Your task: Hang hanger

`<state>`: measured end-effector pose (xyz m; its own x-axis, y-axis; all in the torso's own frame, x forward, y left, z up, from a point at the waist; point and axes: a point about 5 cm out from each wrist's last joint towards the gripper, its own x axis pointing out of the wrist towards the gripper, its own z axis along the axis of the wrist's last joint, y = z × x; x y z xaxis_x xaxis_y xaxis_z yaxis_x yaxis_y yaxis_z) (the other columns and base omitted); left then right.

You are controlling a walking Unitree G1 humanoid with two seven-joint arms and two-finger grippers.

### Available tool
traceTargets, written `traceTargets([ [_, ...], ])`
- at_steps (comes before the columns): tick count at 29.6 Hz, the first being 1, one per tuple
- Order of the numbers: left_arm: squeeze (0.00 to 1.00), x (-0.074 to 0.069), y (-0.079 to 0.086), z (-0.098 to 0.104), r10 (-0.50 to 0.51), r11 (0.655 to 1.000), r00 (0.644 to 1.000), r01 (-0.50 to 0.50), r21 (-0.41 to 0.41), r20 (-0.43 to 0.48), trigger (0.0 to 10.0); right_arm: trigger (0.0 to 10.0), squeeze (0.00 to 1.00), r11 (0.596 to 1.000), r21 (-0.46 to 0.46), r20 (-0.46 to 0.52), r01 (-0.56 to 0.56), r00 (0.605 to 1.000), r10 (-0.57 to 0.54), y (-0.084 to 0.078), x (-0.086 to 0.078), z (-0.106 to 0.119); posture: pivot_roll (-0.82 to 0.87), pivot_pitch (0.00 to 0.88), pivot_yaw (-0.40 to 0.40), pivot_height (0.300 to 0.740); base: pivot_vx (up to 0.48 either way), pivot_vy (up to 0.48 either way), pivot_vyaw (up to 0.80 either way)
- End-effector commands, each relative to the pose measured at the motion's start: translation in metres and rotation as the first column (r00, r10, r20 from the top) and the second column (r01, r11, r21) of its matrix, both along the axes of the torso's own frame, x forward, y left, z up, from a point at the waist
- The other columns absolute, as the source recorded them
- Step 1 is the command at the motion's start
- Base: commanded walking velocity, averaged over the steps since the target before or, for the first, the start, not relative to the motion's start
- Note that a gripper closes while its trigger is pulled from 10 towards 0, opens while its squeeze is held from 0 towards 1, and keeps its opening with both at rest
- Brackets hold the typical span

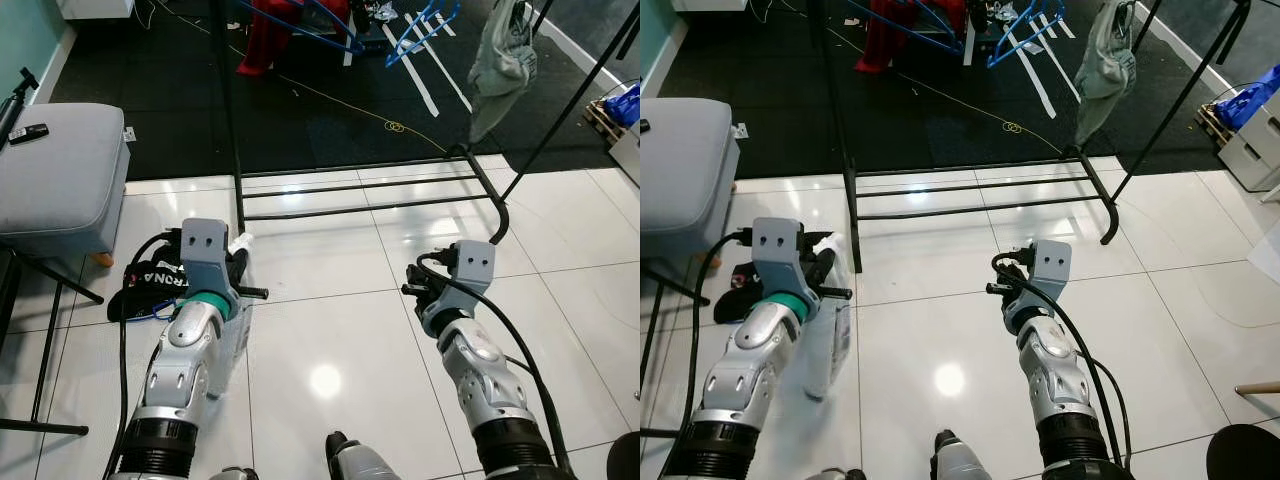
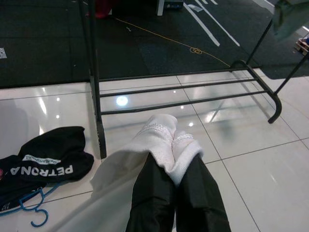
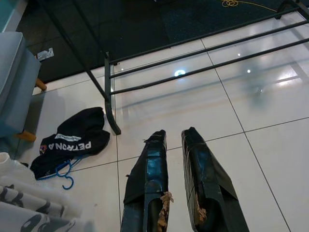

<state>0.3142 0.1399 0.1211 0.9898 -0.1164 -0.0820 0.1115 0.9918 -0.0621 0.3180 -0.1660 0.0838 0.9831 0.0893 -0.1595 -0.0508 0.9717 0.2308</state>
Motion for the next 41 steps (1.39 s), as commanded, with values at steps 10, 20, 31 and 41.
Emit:
traceTargets([
  [10,0.0,-0.003,-0.0063,0.0058,-0.036,0.999,0.998,0.036,-0.01,0.042,10.0,10.0,0.0,1.0,0.013,-0.015,-0.014,1.0,0.015,0.001,0.0004,-0.0034,-0.02,0.12,-0.009,0.74,0.198,0.0,0.0],
  [20,0.0,-0.0021,-0.0077,0.0075,-0.041,0.999,0.998,0.042,-0.018,0.05,10.0,10.0,0.0,1.0,0.013,-0.004,-0.021,1.0,0.021,0.001,-0.0001,-0.0013,-0.02,0.116,-0.009,0.74,0.307,0.0,-0.51],
  [31,0.0,-0.0035,-0.008,0.0082,-0.042,0.999,0.998,0.044,-0.023,0.056,10.0,10.0,0.0,0.999,0.012,-0.009,-0.03,1.0,0.03,0.0025,-0.0008,-0.0026,-0.02,0.118,-0.011,0.74,0.309,0.0,0.0],
  [41,0.0,-0.0037,-0.0095,0.0089,-0.041,0.999,0.998,0.043,-0.034,0.056,10.0,10.0,0.0,1.0,0.011,-0.003,-0.02,1.0,0.02,-0.0002,-0.0014,-0.002,-0.03,0.122,-0.008,0.74,0.307,0.0,0.0],
])
